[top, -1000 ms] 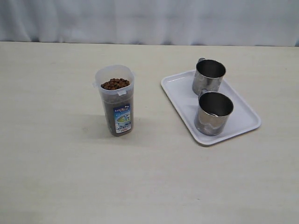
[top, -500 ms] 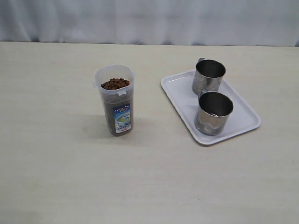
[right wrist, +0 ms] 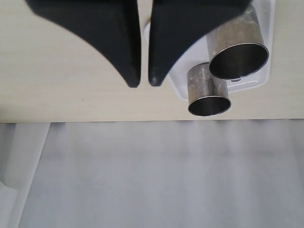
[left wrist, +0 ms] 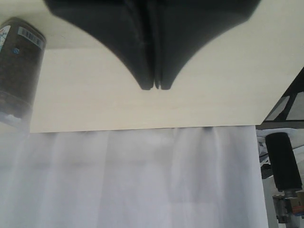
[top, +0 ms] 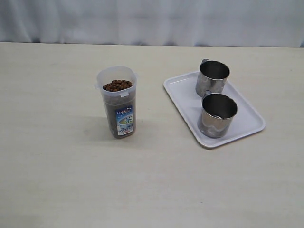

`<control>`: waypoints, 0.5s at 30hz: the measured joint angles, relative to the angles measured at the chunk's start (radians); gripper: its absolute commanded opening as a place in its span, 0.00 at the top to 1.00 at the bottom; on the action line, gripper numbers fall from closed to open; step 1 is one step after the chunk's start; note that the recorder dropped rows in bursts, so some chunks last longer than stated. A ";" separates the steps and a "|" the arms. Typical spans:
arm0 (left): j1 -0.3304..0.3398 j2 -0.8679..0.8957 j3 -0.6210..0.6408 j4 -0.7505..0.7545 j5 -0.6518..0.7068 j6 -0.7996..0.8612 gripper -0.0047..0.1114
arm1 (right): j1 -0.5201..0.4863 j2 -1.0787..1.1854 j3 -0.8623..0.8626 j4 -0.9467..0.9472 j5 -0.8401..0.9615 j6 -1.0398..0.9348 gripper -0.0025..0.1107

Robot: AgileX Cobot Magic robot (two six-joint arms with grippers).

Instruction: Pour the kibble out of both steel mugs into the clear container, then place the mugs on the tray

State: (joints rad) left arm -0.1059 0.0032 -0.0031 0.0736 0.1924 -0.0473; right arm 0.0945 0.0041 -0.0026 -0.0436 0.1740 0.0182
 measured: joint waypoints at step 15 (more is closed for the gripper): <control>0.000 0.000 0.000 0.000 0.000 0.000 0.96 | 0.090 0.000 0.000 0.000 -0.002 0.002 0.94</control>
State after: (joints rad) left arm -0.1059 0.0032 -0.0031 0.0736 0.1924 -0.0473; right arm 0.1847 0.0041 -0.0026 -0.0436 0.1721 0.0200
